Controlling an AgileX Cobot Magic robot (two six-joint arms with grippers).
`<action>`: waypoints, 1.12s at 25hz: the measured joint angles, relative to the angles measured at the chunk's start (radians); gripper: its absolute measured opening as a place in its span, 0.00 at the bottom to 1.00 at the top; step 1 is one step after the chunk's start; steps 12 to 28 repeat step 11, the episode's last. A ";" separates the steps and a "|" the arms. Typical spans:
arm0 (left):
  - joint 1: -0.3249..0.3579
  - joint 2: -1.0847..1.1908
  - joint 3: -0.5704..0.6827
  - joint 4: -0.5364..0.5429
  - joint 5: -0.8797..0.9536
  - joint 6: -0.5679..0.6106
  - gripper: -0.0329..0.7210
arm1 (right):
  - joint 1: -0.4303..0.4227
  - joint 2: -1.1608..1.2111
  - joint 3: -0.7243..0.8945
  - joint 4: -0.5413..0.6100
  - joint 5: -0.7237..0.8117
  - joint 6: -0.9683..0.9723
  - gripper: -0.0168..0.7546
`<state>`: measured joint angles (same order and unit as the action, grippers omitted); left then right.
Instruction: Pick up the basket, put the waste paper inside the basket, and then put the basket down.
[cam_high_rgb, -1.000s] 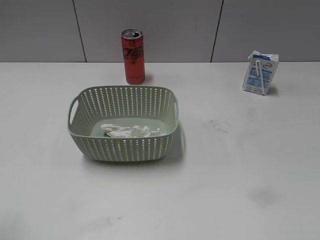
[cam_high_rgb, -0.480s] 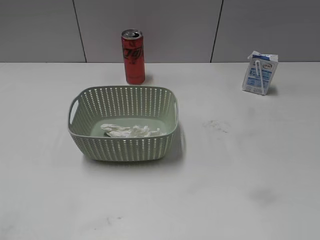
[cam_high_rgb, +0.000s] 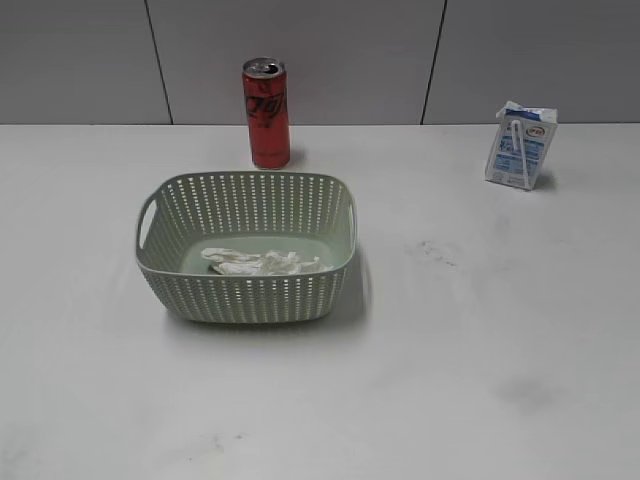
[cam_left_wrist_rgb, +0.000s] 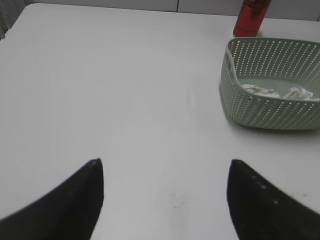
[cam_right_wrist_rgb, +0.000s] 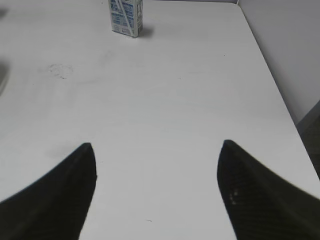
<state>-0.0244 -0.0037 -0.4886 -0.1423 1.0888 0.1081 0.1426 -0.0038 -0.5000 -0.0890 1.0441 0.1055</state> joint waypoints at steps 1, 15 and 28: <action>0.000 0.000 0.000 0.000 0.000 0.000 0.82 | 0.000 0.000 0.000 0.000 0.000 0.000 0.76; 0.000 0.000 0.000 -0.003 0.000 0.000 0.79 | 0.000 0.000 0.000 0.000 0.000 -0.001 0.76; 0.000 0.000 0.000 -0.003 0.000 0.000 0.79 | 0.000 0.000 0.000 0.000 0.000 -0.001 0.76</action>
